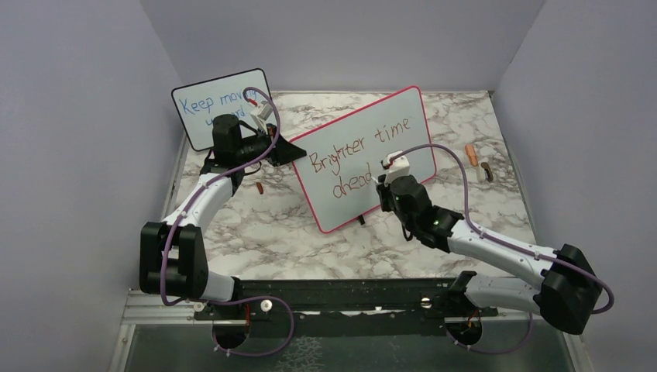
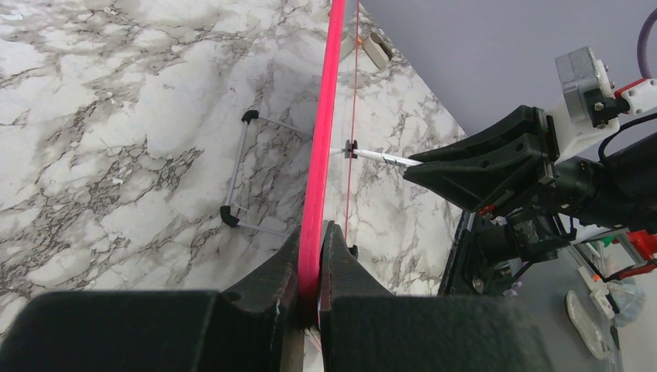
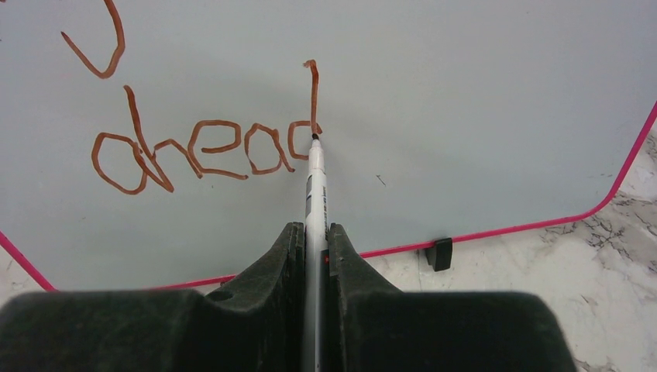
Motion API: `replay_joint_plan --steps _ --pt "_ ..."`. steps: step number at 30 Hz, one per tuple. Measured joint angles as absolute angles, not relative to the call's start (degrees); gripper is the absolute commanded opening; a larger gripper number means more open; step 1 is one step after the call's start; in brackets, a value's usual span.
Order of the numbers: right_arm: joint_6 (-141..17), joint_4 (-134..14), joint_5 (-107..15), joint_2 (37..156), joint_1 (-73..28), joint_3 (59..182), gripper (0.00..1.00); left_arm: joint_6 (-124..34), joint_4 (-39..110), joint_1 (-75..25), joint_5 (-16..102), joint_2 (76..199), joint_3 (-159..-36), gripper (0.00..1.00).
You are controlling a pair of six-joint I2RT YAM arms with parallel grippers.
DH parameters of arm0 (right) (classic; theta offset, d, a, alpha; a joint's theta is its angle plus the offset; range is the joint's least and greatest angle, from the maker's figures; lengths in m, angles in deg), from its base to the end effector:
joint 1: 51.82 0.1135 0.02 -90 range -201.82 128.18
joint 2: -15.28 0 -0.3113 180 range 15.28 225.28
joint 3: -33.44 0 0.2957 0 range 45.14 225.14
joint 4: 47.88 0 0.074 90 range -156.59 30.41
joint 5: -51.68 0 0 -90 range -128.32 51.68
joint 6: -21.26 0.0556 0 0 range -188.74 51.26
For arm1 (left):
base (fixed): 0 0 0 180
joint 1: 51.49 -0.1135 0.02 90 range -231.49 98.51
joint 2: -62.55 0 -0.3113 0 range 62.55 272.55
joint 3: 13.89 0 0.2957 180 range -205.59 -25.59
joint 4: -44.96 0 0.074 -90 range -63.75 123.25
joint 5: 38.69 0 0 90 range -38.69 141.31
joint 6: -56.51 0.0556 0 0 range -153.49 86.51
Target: Write a sentence on the whiteboard
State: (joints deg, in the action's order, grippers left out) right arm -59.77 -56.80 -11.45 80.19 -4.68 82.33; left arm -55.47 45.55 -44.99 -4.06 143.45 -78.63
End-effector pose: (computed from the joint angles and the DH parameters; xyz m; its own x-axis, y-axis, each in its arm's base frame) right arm 0.2118 0.1913 0.2617 -0.3418 -0.1639 -0.9254 -0.3258 0.9443 -0.0469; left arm 0.3490 -0.0858 0.3102 -0.5661 -0.1496 -0.8106 0.6901 0.4517 -0.5654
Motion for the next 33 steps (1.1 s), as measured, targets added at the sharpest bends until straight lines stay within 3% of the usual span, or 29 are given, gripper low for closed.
replay_joint_plan --steps 33 --pt "-58.22 -58.18 -9.31 75.86 -6.19 79.14 0.01 -55.29 45.55 -44.99 -4.06 143.45 -78.63 0.0"
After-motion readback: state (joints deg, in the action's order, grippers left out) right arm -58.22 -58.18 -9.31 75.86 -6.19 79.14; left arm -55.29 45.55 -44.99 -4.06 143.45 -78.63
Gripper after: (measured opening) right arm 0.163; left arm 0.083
